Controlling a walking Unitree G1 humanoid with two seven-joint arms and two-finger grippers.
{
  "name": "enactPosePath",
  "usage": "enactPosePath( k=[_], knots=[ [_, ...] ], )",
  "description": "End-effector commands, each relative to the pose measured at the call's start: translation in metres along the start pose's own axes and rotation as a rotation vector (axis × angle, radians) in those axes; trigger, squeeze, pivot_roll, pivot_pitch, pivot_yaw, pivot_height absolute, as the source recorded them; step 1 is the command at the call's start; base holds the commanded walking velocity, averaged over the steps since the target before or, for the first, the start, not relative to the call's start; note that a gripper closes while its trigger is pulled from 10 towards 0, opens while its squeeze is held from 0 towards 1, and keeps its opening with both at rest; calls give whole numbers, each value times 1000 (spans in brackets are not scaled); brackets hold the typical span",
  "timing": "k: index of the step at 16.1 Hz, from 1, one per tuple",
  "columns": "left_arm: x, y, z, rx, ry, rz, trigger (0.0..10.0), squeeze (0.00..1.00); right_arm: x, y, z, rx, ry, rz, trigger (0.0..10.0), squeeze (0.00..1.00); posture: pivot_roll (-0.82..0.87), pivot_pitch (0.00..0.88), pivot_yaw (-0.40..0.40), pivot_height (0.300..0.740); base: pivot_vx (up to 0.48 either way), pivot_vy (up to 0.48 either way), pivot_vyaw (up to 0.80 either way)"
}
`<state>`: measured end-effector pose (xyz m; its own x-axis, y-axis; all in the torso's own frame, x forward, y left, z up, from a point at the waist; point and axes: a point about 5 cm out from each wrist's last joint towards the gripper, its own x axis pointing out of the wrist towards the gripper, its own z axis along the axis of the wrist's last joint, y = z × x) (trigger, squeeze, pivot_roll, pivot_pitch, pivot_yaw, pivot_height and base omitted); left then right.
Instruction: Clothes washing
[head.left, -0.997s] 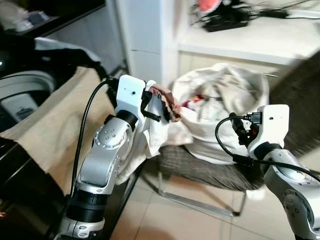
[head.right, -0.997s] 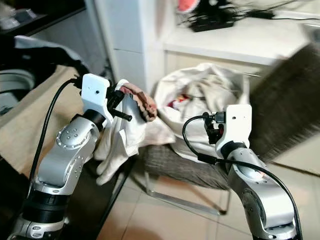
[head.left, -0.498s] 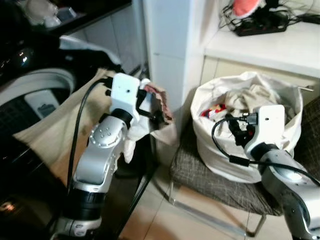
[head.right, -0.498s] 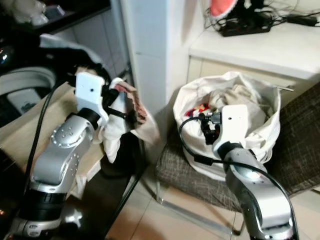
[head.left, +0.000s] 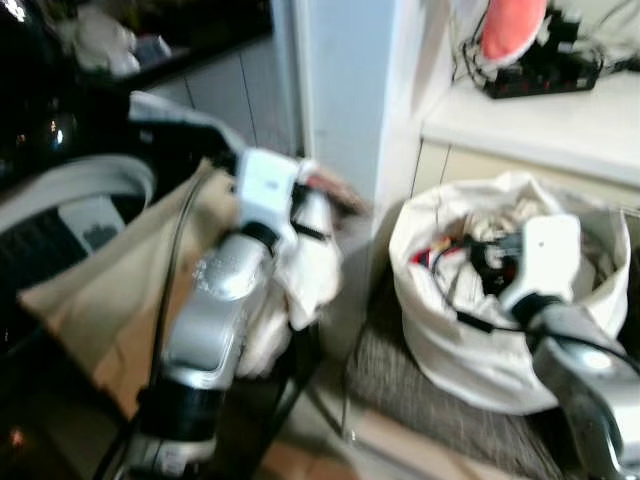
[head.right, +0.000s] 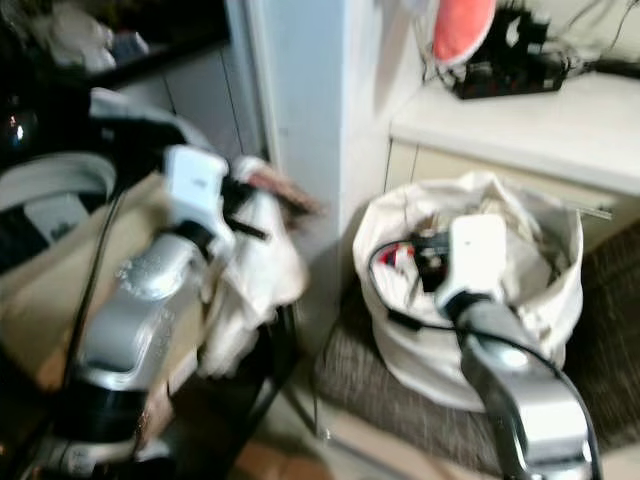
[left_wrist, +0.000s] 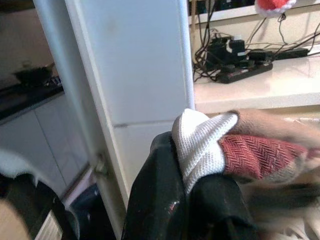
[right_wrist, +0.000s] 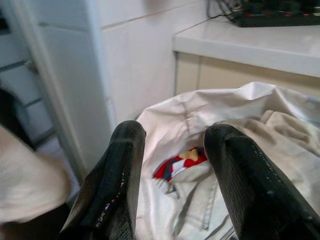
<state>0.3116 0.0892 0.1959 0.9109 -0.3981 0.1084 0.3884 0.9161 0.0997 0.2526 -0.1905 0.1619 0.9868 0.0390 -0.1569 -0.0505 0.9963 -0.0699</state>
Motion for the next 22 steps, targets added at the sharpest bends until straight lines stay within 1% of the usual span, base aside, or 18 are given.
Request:
enactPosePath(
  k=[1, 5, 8, 10, 12, 14, 15, 16, 17, 18, 19, 20, 21, 22],
  knots=[
    [-2, 12, 6, 21, -14, 39, 10000, 0, 2, 7, 3, 1, -12, 27, 10000, 0, -67, 0, 61, 740, 315, 0, 0],
    [0, 12, 2, -3, 9, 34, 10000, 0, 2, 7, 2, -2, -11, 20, 10000, 0, -67, 0, 65, 740, 0, 0, 0],
    [1, 13, -3, -9, 53, 46, 10000, 0, 3, 6, 4, 3, -16, 11, 10000, 0, -69, 0, 65, 740, 0, 0, 0],
    [3, 14, -1, -2, 51, 47, 10000, 0, 3, 4, 5, 3, -19, 8, 10000, 0, -69, 0, 65, 740, 0, 0, 0],
    [4, 15, 0, -15, 53, 36, 10000, 0, 5, 0, 8, -1, -25, 2, 10000, 0, -69, 0, 66, 740, 0, 0, 0],
    [9, 15, 2, 54, 57, 20, 10000, 0, 5, -3, 12, -3, -43, 12, 10000, 0, -69, 0, 65, 740, 0, 0, 0],
    [12, 19, 4, 96, 63, 31, 10000, 0, 5, -3, 16, -12, -52, 36, 10000, 0, -70, 0, 64, 740, 0, 0, 0],
    [25, 38, 16, 215, 44, 96, 10000, 0, 4, 3, 22, -48, -66, 140, 10000, 0, -72, 0, 62, 740, 0, 0, 0],
    [35, 59, 32, 327, 25, 178, 10000, 0, 2, 7, 26, -55, -78, 200, 10000, 0, -75, 0, 64, 740, 0, 0, 0],
    [40, 72, 44, 399, 10, 235, 10000, 0, 1, 10, 29, -57, -85, 236, 10000, 0, -75, 0, 64, 740, 0, 0, 0],
    [44, 96, 67, 506, -17, 344, 10000, 0, -1, 15, 33, -59, -95, 282, 10000, 0, -77, 0, 69, 740, 0, 0, 0],
    [38, 151, 123, 754, -73, 636, 10000, 0, -7, 27, 42, -59, -116, 403, 10000, 0, -79, 0, 75, 740, 0, 0, 0],
    [28, 172, 155, 929, -88, 784, 10000, 0, -11, 34, 46, -67, -122, 473, 10000, 0, -79, 0, 77, 740, 0, 0, 0],
    [12, 191, 188, 1104, -87, 938, 10000, 0, -17, 42, 49, -92, -120, 551, 10000, 0, -80, 0, 80, 740, 0, 0, 0]
  ],
)
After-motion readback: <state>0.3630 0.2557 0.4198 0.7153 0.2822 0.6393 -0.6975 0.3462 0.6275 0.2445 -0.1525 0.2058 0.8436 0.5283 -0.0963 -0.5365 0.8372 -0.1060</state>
